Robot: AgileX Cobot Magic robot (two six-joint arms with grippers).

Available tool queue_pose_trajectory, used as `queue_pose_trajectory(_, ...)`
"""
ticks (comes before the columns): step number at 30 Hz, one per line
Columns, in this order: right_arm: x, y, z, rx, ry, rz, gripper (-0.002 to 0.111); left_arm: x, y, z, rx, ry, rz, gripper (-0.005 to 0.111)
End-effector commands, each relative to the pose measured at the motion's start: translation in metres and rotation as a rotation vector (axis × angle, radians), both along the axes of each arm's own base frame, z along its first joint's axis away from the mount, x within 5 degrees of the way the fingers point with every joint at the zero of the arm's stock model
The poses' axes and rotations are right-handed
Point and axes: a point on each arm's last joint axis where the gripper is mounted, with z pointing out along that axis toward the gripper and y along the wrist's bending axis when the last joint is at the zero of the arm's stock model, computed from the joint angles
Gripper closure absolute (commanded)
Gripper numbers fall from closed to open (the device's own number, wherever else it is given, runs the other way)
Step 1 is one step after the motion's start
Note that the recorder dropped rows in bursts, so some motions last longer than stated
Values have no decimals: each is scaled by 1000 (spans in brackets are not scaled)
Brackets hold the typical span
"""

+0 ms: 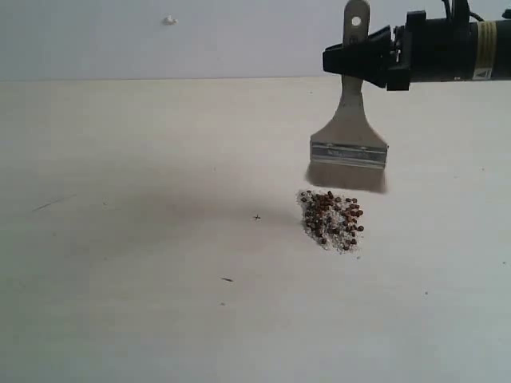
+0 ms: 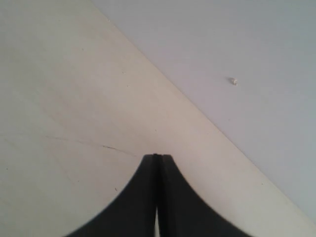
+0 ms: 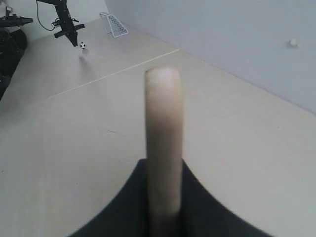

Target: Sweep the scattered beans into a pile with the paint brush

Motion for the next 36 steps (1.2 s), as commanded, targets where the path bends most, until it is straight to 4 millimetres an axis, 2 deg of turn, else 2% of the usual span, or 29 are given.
queue_pose_trajectory(1, -23, 5, 2, 21, -10, -2, 108, -1, 0, 0, 2, -5, -3, 107)
queue_pose_trajectory(10, -54, 11, -15, 23, 43, 4, 108, -1, 0, 0, 2, -5, -3, 107)
queue_pose_trajectory(17, -64, 11, -33, -47, 87, 81, 108, -1, 0, 0, 2, -5, -3, 107)
queue_pose_trajectory(22, -60, 11, -48, -46, 106, 82, 108, -1, 0, 0, 2, -5, -3, 107)
queue_pose_trajectory(27, -53, 11, -74, -43, 89, 71, 108, -1, 0, 0, 2, -5, -3, 107)
queue_pose_trajectory(30, -41, 11, -76, -52, 58, 80, 108, -1, 0, 0, 2, -5, -3, 107)
queue_pose_trajectory(36, -16, 10, -69, -34, -4, 49, 108, -1, 0, 0, 2, -5, -3, 107)
